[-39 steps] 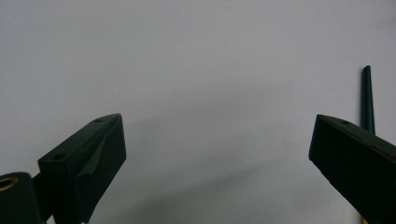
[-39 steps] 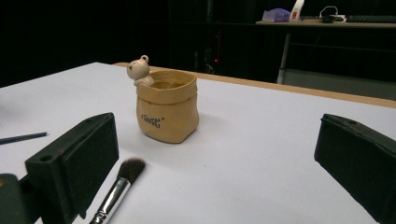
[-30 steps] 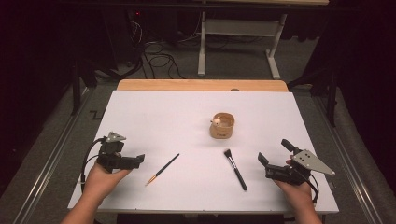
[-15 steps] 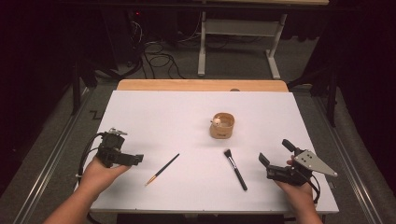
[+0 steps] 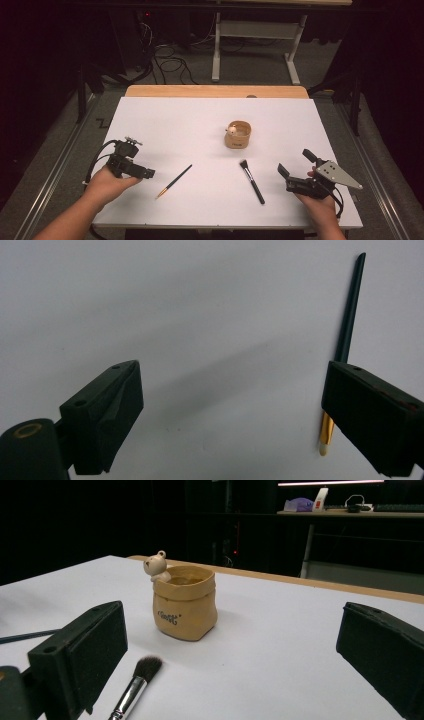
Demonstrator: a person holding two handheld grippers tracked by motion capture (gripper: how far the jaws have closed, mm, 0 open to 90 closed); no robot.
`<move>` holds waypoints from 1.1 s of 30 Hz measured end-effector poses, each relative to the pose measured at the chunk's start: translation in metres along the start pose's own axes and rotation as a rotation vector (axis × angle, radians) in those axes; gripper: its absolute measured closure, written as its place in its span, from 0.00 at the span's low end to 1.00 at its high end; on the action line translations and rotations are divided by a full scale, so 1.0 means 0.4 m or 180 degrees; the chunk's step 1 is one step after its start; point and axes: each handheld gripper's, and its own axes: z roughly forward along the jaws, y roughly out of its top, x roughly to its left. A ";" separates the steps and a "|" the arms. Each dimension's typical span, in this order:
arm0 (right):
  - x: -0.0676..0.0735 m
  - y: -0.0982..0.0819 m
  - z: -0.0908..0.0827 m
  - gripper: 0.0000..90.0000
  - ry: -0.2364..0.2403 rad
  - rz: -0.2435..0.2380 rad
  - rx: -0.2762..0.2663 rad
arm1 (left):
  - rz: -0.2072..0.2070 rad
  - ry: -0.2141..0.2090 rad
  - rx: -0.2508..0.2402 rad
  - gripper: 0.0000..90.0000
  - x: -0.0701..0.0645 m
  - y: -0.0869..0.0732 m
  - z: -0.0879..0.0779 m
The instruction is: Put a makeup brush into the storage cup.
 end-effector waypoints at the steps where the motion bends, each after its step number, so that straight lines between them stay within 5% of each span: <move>1: 0.000 0.000 0.000 0.01 0.0001 0.0006 -0.0003 | 0.0043 0.0021 0.0057 0.12 0.001 0.001 -0.002; 10: 0.001 0.001 0.000 0.01 0.0003 0.0001 0.0000 | 0.0103 0.0032 0.0467 0.15 -0.005 0.006 0.004; 26: 0.002 0.000 0.002 0.01 0.0031 0.0028 0.0013 | 0.0168 0.0023 0.0876 0.17 -0.003 0.012 0.012; 33: 0.003 0.000 0.004 0.01 0.0029 0.0044 0.0008 | 0.0197 -0.0043 0.0877 0.17 -0.007 0.013 0.013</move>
